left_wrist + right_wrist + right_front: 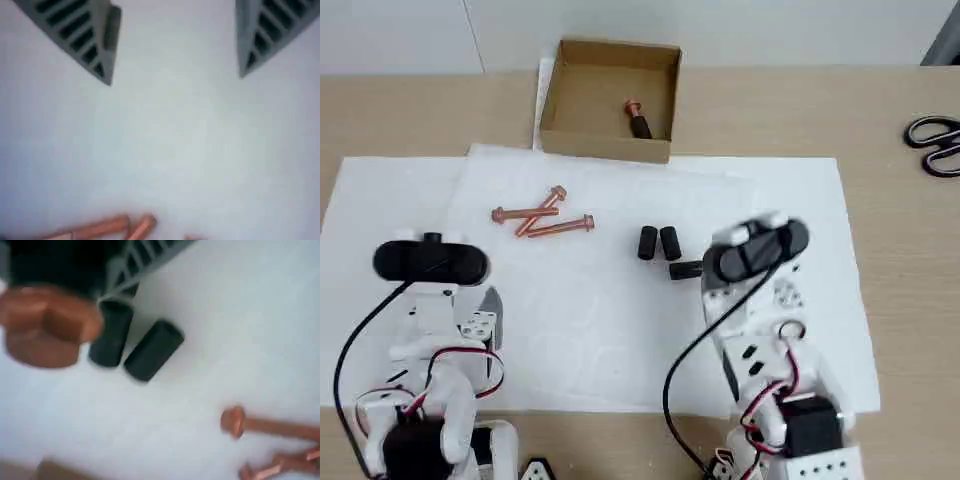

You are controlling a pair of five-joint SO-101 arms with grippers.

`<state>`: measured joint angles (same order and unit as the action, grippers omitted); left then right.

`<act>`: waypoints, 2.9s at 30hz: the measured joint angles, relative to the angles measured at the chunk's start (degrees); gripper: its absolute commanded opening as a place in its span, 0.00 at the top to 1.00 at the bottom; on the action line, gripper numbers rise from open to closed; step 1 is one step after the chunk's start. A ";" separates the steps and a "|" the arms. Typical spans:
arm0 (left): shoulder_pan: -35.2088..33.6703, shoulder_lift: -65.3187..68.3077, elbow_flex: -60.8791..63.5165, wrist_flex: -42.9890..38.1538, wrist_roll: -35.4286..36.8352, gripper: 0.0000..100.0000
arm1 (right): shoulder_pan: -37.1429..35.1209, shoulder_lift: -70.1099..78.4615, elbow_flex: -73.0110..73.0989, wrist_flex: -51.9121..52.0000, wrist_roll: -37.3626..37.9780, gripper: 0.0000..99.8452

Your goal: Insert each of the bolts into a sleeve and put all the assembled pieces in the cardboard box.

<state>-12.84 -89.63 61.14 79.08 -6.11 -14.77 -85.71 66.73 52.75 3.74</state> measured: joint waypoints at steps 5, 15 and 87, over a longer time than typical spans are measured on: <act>-0.26 -3.34 0.35 -0.70 1.85 0.84 | 0.70 19.78 -21.98 0.00 0.70 1.00; -0.26 -6.42 0.88 -0.88 1.93 0.84 | 0.35 68.13 -64.26 -14.33 0.88 1.00; -0.53 -6.95 2.29 -1.58 3.69 0.84 | -4.48 99.96 -108.75 33.85 -11.52 0.80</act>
<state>-13.36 -96.57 63.43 77.49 -2.42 -19.25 14.24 -42.02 86.59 -7.78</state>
